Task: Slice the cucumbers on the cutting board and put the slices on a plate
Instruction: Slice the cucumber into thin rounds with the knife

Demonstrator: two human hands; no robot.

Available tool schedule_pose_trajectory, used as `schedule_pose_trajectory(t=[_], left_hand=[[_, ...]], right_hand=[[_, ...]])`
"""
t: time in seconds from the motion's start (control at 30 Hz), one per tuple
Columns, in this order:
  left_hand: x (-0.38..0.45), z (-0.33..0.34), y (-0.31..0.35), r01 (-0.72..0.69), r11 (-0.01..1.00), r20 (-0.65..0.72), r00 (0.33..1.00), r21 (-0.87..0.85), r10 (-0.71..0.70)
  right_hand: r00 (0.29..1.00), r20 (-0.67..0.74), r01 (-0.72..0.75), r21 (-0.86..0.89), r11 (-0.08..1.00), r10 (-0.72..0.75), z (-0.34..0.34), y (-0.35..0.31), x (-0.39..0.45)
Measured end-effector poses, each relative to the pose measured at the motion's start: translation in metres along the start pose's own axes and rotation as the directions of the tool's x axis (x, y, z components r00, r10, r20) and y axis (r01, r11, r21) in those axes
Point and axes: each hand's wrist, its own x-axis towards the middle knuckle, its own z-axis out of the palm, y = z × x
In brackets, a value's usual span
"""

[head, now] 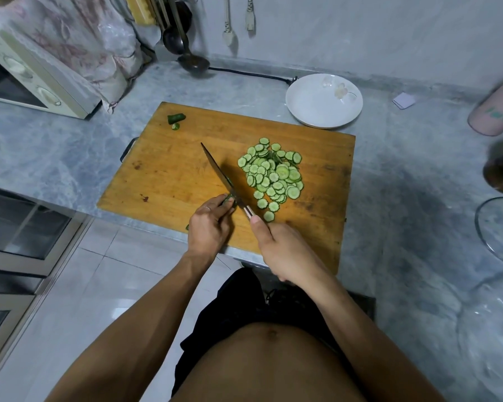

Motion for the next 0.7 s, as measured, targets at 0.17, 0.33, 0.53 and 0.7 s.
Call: schedule_pose_trajectory(t=[0.17,0.33,0.53,0.7], left_hand=[[0.002,-0.002,0.0,-0.009,1.0,0.012,1.0,0.001,0.009],[0.001,-0.002,0.003,0.004,1.0,0.004,1.0,0.0,-0.004],[0.0,-0.006,0.001,0.004,1.0,0.039,0.999,-0.008,-0.003],[0.002,-0.008,-0.002,0.035,0.996,0.036,0.999,-0.077,-0.032]], right_hand=[[1.0,0.01,-0.022,0.035,0.999,0.021,0.006,-0.001,0.015],[0.999,-0.042,-0.01,0.034,0.999,0.012,0.022,0.0,0.029],[0.994,-0.068,-0.075,0.104,0.992,0.082,0.013,0.009,0.032],[0.982,-0.078,-0.15,0.228,0.962,0.171,-0.003,0.018,0.03]])
